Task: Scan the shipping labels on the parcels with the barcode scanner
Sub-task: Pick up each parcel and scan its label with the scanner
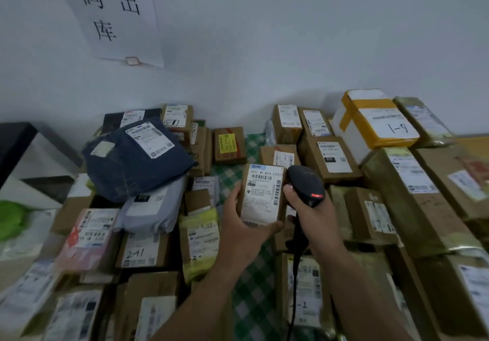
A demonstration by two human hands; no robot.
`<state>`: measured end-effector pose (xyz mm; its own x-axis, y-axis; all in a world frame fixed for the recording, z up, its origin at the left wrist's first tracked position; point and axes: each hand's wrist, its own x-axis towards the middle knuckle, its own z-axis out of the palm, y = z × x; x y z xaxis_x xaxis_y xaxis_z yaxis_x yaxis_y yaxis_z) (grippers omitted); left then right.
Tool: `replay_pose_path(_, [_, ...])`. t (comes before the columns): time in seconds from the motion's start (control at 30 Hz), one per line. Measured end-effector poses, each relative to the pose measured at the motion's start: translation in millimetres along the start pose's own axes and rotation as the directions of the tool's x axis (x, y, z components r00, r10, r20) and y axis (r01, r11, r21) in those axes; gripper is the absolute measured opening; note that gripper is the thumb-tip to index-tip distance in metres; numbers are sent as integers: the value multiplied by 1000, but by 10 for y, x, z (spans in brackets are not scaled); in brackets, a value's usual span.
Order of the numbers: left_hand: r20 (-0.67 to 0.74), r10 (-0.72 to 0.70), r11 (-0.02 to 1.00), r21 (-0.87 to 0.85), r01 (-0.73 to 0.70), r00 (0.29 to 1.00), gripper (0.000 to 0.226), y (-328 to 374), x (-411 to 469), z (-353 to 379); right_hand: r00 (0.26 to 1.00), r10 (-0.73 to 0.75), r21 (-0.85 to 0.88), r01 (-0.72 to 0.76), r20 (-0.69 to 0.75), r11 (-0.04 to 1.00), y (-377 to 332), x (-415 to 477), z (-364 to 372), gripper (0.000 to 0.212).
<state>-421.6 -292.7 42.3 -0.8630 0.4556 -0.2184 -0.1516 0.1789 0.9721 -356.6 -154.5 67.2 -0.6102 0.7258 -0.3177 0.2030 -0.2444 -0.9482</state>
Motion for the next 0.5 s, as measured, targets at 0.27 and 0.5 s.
replay_pose_path(0.27, [54, -33, 983, -176, 42, 998, 42, 7, -452, -110, 997, -28, 72, 23, 76, 997, -38, -481, -415, 41])
replay_pose_path(0.5, [192, -103, 971, -193, 141, 976, 75, 35, -650, -174, 992, -44, -71, 52, 119, 996, -70, -657, -648, 40])
